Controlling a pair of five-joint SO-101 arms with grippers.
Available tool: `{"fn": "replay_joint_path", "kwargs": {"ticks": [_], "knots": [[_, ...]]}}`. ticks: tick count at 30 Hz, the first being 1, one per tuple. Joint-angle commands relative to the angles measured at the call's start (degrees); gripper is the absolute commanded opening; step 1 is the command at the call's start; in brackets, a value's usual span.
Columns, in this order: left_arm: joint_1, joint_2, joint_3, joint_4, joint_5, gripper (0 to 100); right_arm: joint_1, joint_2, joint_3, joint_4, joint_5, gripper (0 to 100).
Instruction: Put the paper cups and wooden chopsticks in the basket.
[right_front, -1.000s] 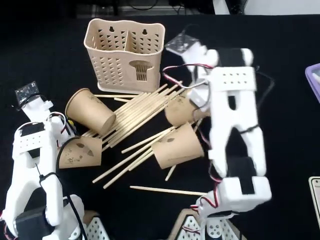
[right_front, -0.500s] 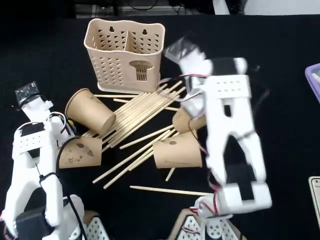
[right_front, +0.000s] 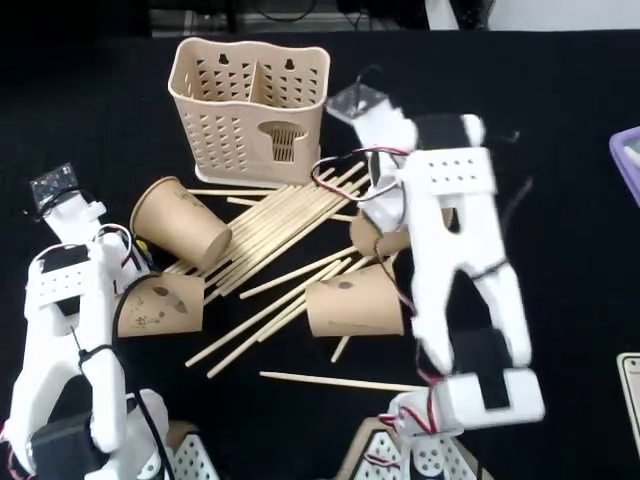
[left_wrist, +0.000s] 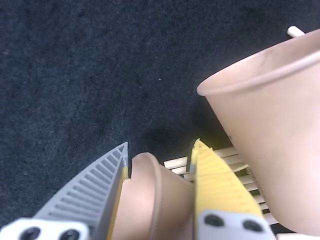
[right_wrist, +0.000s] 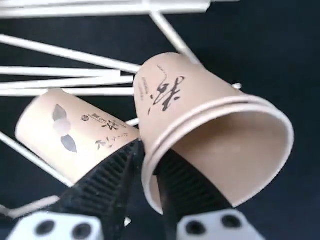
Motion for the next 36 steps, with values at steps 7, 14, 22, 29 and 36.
{"fn": "replay_joint_path", "kwargs": {"ticks": [7, 14, 22, 29, 36], "knots": [[-0.3, -1.9, 0.0, -0.7, 0.2, 21, -9.8, -9.3, -26.9, 0.0, -0.2, 1.1], [-0.3, -1.8, 0.0, -0.8, 0.2, 21, -13.0, -1.5, -43.9, -6.5, -0.4, 1.1], [-0.3, -1.9, 0.0, -0.8, 0.2, 21, -14.0, 14.9, -56.4, -12.4, -0.2, 1.1], [-0.3, -1.9, 0.0, -0.8, 0.2, 21, -18.2, 22.9, -63.7, -7.6, -0.1, 1.1], [-0.3, -1.9, 0.0, -0.6, 0.2, 21, -18.5, 27.3, -64.2, -5.7, -0.2, 1.6]]}}
